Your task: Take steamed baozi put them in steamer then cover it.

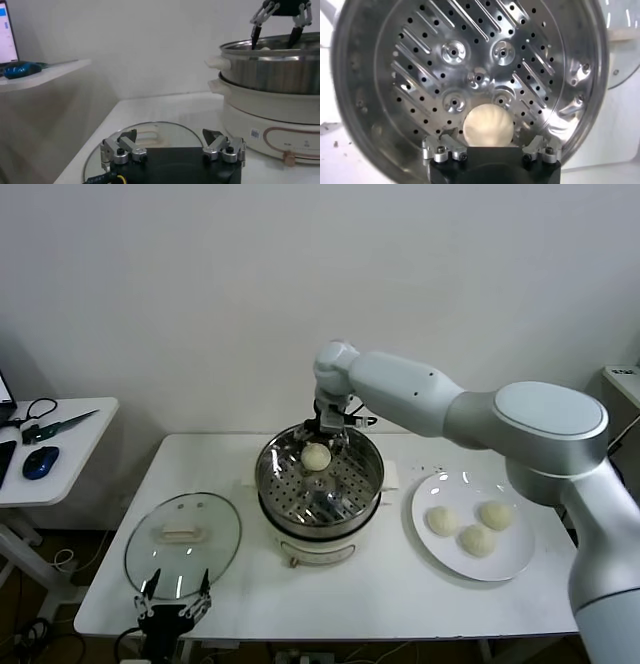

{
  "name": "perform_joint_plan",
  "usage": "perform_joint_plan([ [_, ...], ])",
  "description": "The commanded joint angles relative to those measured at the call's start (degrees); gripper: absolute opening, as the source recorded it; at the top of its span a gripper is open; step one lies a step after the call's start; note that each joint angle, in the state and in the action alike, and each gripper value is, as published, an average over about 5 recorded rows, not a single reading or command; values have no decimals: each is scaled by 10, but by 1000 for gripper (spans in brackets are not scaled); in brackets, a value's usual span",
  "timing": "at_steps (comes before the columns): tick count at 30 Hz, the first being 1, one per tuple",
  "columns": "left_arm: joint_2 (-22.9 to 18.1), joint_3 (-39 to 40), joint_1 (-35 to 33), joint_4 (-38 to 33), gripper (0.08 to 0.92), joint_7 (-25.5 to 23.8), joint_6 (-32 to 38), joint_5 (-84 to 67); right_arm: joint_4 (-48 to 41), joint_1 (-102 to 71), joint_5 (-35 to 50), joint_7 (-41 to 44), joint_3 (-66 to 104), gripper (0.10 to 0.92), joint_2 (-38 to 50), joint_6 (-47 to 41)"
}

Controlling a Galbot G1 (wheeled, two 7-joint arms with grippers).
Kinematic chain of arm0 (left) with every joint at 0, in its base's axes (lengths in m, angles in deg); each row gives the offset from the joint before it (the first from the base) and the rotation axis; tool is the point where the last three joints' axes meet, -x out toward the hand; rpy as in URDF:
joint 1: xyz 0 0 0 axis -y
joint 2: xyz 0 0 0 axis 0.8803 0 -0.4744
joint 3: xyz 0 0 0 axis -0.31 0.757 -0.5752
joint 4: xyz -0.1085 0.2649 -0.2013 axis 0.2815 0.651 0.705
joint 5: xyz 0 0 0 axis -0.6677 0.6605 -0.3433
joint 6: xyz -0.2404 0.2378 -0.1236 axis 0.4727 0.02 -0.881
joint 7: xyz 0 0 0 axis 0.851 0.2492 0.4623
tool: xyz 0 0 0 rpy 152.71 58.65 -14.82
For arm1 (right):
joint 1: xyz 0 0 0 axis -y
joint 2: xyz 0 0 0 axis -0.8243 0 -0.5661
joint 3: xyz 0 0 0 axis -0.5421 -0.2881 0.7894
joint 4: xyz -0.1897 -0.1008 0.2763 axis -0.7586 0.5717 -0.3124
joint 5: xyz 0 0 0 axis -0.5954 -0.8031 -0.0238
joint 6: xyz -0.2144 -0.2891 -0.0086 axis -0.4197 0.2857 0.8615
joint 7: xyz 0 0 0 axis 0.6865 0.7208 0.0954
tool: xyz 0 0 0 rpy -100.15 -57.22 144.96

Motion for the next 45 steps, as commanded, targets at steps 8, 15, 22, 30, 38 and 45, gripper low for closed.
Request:
perform_joint_plan([
  [8,-3,2,1,-7,823,-1,-3,1,258,333,468,77,-320,823,285,-310],
  [15,-3,5,4,-6,823,-1,-3,0,339,312,448,32,-407,823,404,-478],
  [22,-7,3,7,-3,823,-1,-3,0,352,146,452,-36,-295,823,463,-580],
  [30,-8,0,4,-3,823,0,-3,-1,241,-50,378,-55,-124,823,437,-596],
  [38,-6,-7,0,0,823,2,-2,-1,173,-144,325,-65,-40,823,393,-596],
  [45,-8,-6,0,3,823,3,-2,1,151,-193,318,-73,-1,823,370,-596],
])
